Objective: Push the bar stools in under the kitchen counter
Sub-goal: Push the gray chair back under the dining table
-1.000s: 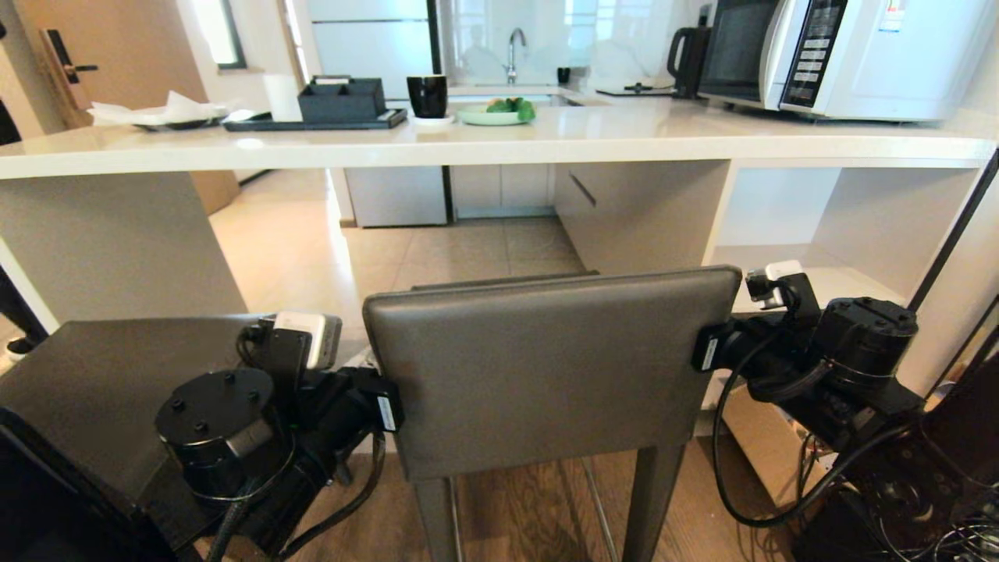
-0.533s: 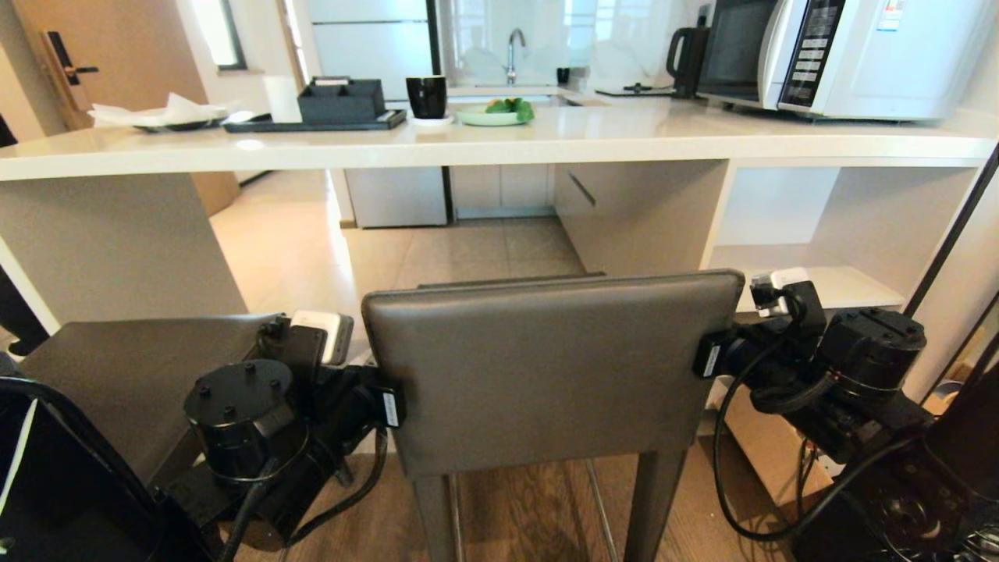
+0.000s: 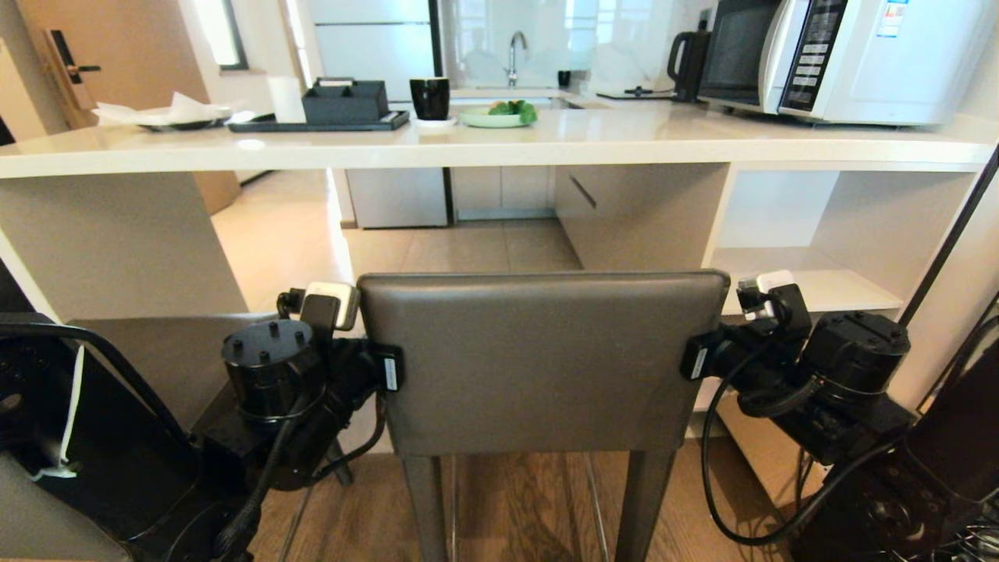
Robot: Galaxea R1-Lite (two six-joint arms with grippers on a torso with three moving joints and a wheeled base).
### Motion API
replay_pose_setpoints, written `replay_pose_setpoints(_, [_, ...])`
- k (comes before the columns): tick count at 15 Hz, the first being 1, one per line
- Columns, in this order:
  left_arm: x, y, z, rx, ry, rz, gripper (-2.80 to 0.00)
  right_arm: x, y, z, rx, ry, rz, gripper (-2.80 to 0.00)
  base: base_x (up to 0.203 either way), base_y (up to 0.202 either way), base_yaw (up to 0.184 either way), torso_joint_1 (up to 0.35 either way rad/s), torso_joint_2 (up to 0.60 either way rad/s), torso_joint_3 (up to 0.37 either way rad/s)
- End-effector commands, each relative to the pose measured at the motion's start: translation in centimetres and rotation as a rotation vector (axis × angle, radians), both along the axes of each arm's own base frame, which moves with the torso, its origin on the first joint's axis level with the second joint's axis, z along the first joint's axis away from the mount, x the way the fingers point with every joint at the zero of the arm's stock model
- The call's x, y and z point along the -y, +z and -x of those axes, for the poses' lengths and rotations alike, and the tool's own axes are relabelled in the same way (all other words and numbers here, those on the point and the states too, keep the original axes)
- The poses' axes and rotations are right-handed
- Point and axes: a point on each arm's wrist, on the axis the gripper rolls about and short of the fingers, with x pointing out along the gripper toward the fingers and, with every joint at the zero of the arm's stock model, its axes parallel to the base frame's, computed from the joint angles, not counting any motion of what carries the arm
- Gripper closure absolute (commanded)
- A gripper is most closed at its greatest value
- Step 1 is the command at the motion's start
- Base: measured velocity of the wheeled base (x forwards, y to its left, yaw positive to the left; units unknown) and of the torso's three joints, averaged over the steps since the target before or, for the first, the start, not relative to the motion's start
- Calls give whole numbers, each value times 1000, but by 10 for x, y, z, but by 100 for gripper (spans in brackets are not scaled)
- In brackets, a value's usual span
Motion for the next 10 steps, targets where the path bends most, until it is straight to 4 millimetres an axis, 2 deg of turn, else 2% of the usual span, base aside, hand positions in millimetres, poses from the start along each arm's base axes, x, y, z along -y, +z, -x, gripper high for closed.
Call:
replay_pose_setpoints(1, [0, -2, -6, 12, 11, 8, 0, -2, -3, -8, 3, -13, 0, 0, 0, 0, 0, 0, 0, 0])
replay_pose_setpoints(6, [-2, -3, 2, -2, 1, 8, 0, -9, 10, -26, 22, -15, -9, 0, 0, 0, 0, 0, 0, 0])
replay_pose_setpoints(10, [1, -5, 7, -12, -16, 3, 0, -9, 6, -19, -11, -19, 4, 0, 0, 0, 0, 0, 0, 0])
